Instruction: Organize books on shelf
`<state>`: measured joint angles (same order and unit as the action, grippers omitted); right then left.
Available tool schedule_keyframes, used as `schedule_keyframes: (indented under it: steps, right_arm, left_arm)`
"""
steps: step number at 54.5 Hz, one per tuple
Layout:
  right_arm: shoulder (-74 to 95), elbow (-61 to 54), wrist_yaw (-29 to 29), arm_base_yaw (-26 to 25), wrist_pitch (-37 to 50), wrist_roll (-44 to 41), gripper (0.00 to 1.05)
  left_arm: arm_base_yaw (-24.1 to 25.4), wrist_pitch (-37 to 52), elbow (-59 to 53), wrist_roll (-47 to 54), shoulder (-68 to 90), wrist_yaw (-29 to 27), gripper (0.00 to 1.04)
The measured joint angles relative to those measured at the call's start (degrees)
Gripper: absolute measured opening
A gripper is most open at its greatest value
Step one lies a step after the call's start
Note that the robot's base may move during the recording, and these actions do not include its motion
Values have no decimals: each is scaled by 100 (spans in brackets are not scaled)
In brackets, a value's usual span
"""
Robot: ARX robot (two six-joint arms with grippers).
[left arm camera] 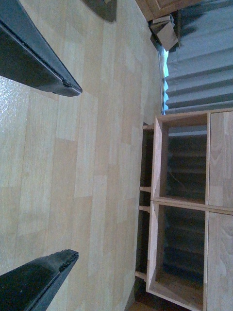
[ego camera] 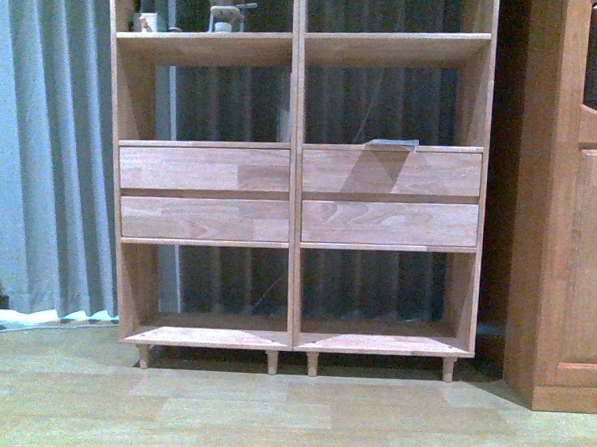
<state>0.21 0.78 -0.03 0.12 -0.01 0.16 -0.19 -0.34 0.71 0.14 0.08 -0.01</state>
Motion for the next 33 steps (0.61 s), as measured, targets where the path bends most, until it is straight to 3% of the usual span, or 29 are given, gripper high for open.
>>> schedule_keyframes:
  steps: [33]
  right_arm:
    - [0, 0, 0, 0, 0, 0, 98]
  left_arm:
    - [0, 0, 0, 0, 0, 0, 97]
